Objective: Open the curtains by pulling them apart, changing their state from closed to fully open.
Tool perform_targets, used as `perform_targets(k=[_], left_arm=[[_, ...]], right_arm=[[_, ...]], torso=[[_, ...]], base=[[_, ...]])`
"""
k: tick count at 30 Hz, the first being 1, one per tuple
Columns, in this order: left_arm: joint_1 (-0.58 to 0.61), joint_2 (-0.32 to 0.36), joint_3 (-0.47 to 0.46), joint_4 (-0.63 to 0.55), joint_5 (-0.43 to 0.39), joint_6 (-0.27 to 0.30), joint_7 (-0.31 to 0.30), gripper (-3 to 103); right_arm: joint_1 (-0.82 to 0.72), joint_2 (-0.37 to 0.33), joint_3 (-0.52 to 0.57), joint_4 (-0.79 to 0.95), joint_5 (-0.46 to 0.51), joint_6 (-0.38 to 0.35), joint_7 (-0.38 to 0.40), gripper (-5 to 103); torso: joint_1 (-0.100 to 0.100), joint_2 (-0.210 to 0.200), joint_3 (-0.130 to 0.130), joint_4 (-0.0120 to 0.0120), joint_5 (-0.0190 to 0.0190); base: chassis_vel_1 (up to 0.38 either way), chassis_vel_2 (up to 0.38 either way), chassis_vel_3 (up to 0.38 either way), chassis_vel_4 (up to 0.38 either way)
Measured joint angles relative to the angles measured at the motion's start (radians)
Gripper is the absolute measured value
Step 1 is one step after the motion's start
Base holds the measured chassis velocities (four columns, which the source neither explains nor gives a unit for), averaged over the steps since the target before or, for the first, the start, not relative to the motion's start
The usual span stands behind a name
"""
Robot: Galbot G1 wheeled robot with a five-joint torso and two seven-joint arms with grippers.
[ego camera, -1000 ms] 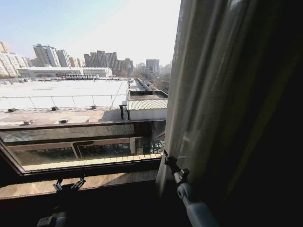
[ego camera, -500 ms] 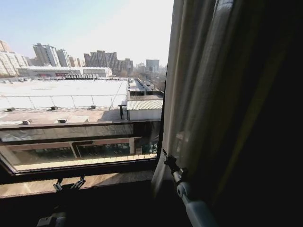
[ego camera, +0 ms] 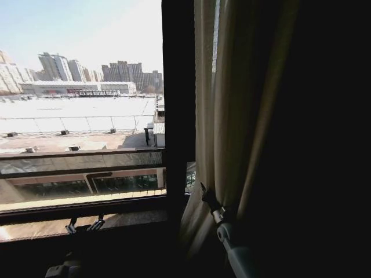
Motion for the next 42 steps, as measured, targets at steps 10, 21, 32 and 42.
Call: perform_targets(k=[10, 21, 32, 42], left_arm=[[0.000, 0.000, 0.000, 0.000, 0.000, 0.000, 0.001, 100], [0.000, 0.000, -0.001, 0.000, 0.000, 0.000, 0.000, 100], [0.000, 0.000, 0.000, 0.000, 0.000, 0.000, 0.000, 100], [0.000, 0.000, 0.000, 0.000, 0.000, 0.000, 0.000, 100]], right_arm=[[-0.020, -0.036, 0.021, 0.024, -0.041, -0.026, 0.098, 0], [0.004, -0.077, 0.153, -0.027, -0.130, -0.112, 0.410, 0], [-0.023, -0.097, 0.166, 0.005, -0.106, -0.121, 0.421, 0], [-0.170, -0.132, 0.099, 0.215, 0.017, -0.138, 0.237, 29]], torso=[[0.000, 0.000, 0.000, 0.0001, 0.0000], [0.000, 0.000, 0.000, 0.0002, 0.0000], [0.000, 0.000, 0.000, 0.0001, -0.0002], [0.000, 0.000, 0.000, 0.0001, -0.0003]], base=[[-0.091, -0.111, 0.110, 0.100], [0.023, 0.024, -0.025, -0.020], [0.000, 0.000, 0.000, 0.000], [0.000, 0.000, 0.000, 0.000]])
